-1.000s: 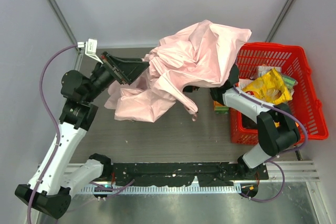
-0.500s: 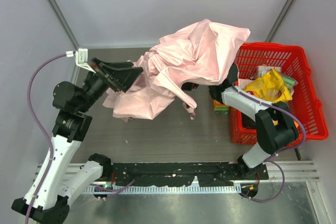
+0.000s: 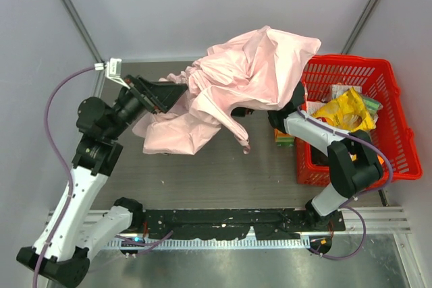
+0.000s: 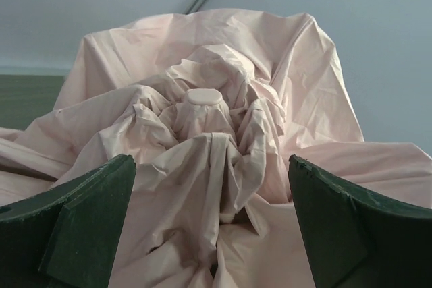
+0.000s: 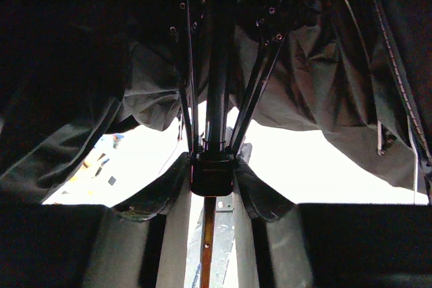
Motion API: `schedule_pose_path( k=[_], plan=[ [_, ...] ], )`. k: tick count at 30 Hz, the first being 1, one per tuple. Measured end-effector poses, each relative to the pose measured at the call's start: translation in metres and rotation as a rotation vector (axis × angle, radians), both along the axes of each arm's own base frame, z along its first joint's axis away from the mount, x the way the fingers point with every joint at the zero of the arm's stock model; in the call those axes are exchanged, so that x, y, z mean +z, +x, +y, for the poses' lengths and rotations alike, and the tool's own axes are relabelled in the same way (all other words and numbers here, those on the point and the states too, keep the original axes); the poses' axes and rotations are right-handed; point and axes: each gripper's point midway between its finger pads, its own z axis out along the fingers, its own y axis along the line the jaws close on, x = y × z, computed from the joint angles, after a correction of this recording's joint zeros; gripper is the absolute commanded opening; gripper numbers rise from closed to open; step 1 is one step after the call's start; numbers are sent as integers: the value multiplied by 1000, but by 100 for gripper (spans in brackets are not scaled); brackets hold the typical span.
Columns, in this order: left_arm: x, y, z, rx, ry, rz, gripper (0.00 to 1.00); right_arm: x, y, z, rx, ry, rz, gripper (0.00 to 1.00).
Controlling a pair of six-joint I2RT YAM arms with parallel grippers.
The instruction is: Put away the umbrella
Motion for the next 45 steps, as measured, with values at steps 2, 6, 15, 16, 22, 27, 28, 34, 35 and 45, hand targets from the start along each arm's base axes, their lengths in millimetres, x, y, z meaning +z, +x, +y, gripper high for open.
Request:
schedule_pose_path(
  k=[2,6,15,16,22,27,28,34,35,45],
  plan=[
    [4,-7,8,31,-3,-5,100,1,0,0,1,2,-3,0],
    [8,-11,10,37,-7,-8,100,3,0,0,2,4,-8,0],
    [-19,27,-12,-16,20,62,100,3,-1,0,6,-3,12,0],
    [-18,27,-14,-27,14,44,100,2,-1,0,8,-4,14,1],
    [5,17,-30,-170,-51,-111,100,8,-5,2,20,8,-8,0],
    [18,12,-39,-262,-111,-179,100,17,-13,6,48,19,-34,0],
    [20,11,-40,-277,-119,-187,100,18,-14,6,52,20,-39,1],
    [33,0,-44,-297,-146,-248,81,25,-17,8,75,29,-67,1],
    [35,-2,-47,-299,-151,-258,74,25,-16,9,77,32,-73,0],
    [48,-10,-50,-231,-171,-336,0,35,-5,14,-39,77,-208,11]
  ],
)
